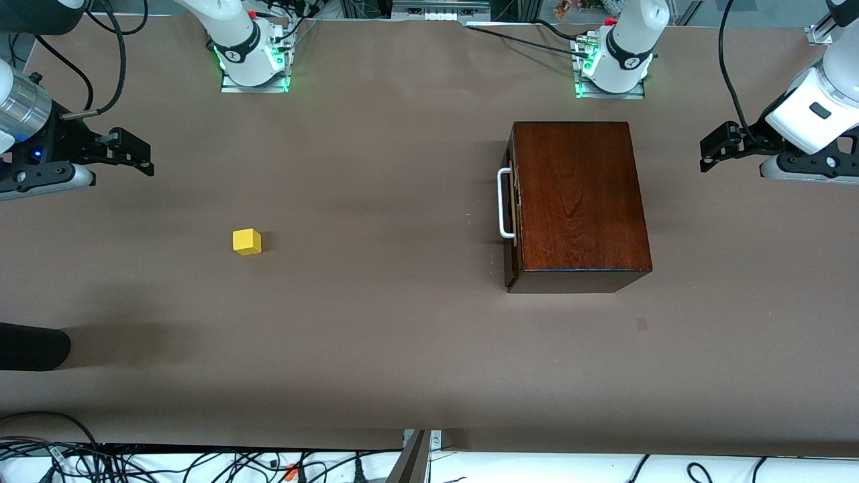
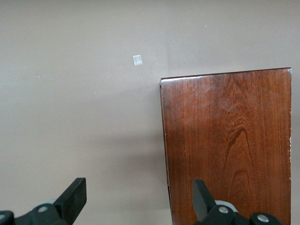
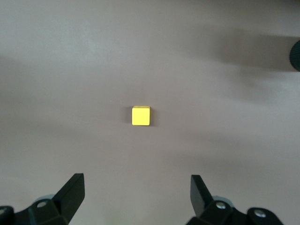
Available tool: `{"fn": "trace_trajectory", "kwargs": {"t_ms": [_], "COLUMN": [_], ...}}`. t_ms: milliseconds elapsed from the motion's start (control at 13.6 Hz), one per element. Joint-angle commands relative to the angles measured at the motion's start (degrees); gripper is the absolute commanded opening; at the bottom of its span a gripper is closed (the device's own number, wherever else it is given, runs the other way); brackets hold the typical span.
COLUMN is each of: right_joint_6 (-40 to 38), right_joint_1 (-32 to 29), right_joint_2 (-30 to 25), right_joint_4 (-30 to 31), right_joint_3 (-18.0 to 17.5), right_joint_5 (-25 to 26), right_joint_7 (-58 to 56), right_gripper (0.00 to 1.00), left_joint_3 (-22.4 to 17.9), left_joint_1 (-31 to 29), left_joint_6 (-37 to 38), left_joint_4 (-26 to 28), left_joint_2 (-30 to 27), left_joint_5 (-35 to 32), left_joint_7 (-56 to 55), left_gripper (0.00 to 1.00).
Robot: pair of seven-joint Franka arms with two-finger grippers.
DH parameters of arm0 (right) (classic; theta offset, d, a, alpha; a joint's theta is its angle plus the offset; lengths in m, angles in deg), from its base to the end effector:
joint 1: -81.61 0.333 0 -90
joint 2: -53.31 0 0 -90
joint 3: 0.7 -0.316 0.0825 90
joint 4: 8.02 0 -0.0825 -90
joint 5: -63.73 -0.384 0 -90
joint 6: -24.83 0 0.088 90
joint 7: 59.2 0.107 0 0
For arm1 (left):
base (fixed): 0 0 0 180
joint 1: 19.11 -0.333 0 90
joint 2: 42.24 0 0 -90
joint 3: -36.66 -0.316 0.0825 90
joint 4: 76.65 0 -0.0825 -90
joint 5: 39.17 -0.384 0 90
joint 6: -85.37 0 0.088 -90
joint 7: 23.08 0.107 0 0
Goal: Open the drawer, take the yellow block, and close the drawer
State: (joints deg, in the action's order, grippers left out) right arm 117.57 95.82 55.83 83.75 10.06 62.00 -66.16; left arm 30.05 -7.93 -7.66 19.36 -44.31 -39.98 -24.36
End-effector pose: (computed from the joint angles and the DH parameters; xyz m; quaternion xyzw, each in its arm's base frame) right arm 0.5689 0.0396 0.5897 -0.9958 -0.0898 0.0128 0.0114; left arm 0.5446 -0.0410 0.5992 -0.9995 0.0292 0.0078 0.0054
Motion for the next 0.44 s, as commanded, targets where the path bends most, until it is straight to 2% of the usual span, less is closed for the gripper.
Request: {"fn": "trace_trajectory", "kwargs": {"t_ms": [0,367], "right_joint_6": [-0.5,-0.5], "right_joint_1": [-0.8,-0.8], "right_joint_2": [0.6,0.6], "right_joint_4": [-1.4,-1.4], "right_joint_3": [-0.1,0.1], "right_joint_5": [-1.4,-1.4], "right_joint_7": [-0.5,-0.5], "right_gripper": [1.0,1.0], "left_joint_3": [0.1,0.1], "left_joint_1": [-0.2,-0.1], "left_joint_6": [0.9,0.9], "left_joint_4": [-0.1,-0.1], "left_joint_2": [-0.7,-0.6], "left_joint_5": [1.2,1.2], "left_joint_7": [1.1,0.9], "left_gripper": [1.0,1.0]}}
